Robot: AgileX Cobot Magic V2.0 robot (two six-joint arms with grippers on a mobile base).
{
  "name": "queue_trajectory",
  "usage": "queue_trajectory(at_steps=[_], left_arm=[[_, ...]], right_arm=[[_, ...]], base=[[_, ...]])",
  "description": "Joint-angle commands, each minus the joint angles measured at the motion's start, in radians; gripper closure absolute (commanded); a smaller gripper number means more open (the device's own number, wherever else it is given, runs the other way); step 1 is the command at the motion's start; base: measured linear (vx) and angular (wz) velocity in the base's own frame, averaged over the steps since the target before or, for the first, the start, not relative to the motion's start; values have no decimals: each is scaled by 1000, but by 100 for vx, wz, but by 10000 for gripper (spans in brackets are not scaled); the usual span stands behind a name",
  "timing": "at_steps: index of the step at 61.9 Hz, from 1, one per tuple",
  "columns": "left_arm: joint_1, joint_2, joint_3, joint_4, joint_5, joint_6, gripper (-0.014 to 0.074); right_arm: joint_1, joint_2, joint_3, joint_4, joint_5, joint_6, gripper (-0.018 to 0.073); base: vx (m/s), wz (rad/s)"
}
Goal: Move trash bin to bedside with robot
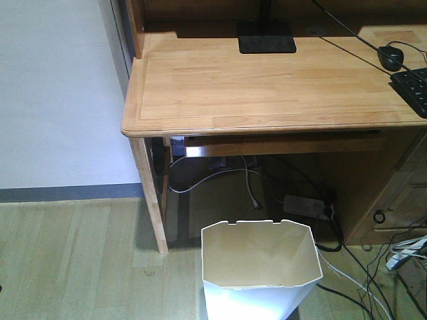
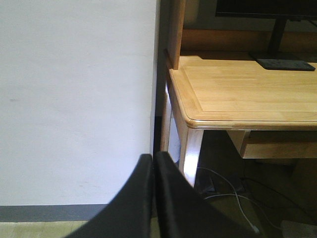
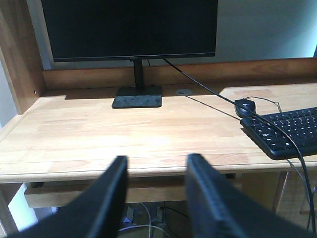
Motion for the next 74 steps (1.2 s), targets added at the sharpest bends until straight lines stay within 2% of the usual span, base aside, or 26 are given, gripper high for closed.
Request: queue_trajectory(at_steps=[1,8,16,26,33,45,67,74], left_arm=[[0,-14,12,-4,-69,-6,602],[0,-14,12,-4,-69,-6,602],[0,-14,12,-4,-69,-6,602],[0,-14,12,-4,-69,-6,602],[0,-14,12,-4,-69,-6,602],[0,-14,12,-4,-69,-6,602],[0,-14,12,-4,-69,-6,602],[0,-14,12,-4,-69,-6,602]], right_arm=[[0,14,-36,-13,-70,-8,151],[0,14,-36,-15,-80,-9,109],[0,14,-36,-13,-88,-9,110],[0,14,-36,50,-107,11,111],[0,42,-59,53,-80,4,111],[0,196,-174,43,46,-16,111],[0,512,-352,93,137,-16,111],[0,614,-401,96,173,-55,111]], base=[[0,0],[0,0],[0,0],[0,0],[0,0],[0,0],[0,0],[0,0]])
